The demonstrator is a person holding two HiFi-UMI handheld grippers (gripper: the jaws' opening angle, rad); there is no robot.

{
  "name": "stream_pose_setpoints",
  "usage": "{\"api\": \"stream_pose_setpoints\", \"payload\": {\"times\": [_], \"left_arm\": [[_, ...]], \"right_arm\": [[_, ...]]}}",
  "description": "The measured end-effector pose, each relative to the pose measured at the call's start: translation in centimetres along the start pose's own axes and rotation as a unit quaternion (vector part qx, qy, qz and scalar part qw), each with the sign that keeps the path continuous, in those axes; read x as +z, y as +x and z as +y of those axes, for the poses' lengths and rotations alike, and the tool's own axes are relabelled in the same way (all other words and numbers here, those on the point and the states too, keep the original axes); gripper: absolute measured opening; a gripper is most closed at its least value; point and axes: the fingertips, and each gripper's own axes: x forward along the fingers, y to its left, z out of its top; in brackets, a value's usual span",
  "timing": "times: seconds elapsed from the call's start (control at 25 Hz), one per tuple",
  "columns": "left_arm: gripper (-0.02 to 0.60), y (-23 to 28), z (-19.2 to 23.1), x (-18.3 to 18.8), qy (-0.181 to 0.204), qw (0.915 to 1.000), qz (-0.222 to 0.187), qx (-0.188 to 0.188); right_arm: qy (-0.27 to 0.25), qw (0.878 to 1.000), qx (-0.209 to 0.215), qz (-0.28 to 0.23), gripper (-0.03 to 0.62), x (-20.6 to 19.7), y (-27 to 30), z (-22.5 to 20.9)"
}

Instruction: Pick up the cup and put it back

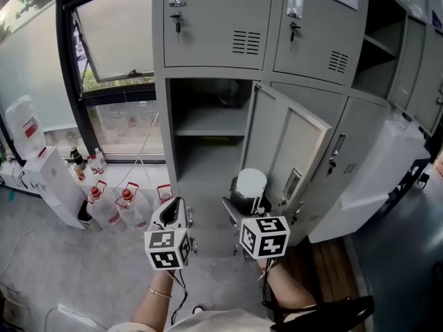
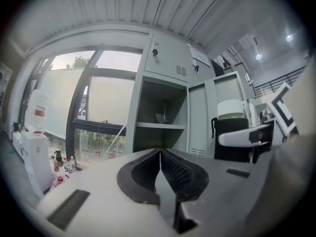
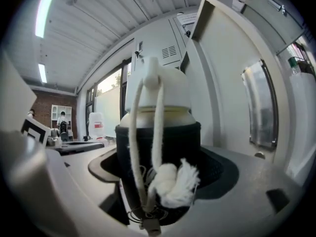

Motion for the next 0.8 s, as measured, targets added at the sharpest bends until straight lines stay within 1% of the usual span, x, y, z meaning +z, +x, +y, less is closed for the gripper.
{"api": "stream_pose_setpoints", "payload": {"times": [0.32, 0.48, 0.64, 0.8], "left_arm": [[0.012, 1.0, -2.4, -0.5, 0.000, 0.9999, 0.004, -0.015], [0.012, 1.3, -3.3, -1.0, 0.001, 0.9996, 0.008, -0.028], [0.012, 2.0, -4.8, -1.9, -0.002, 0.9984, 0.017, -0.054], [0.012, 2.9, -7.4, -2.3, -0.009, 0.9950, 0.022, -0.097]], "right_arm": [[0.009, 1.000, 0.011, 0.005, 0.410, -0.7, -1.0, -0.6], [0.010, 1.000, 0.010, 0.000, 0.411, -0.8, -1.8, -0.5], [0.009, 1.000, -0.004, -0.004, 0.410, -0.9, -3.3, -0.8], [0.011, 0.999, -0.033, -0.004, 0.410, -1.3, -5.3, -1.7]]}}
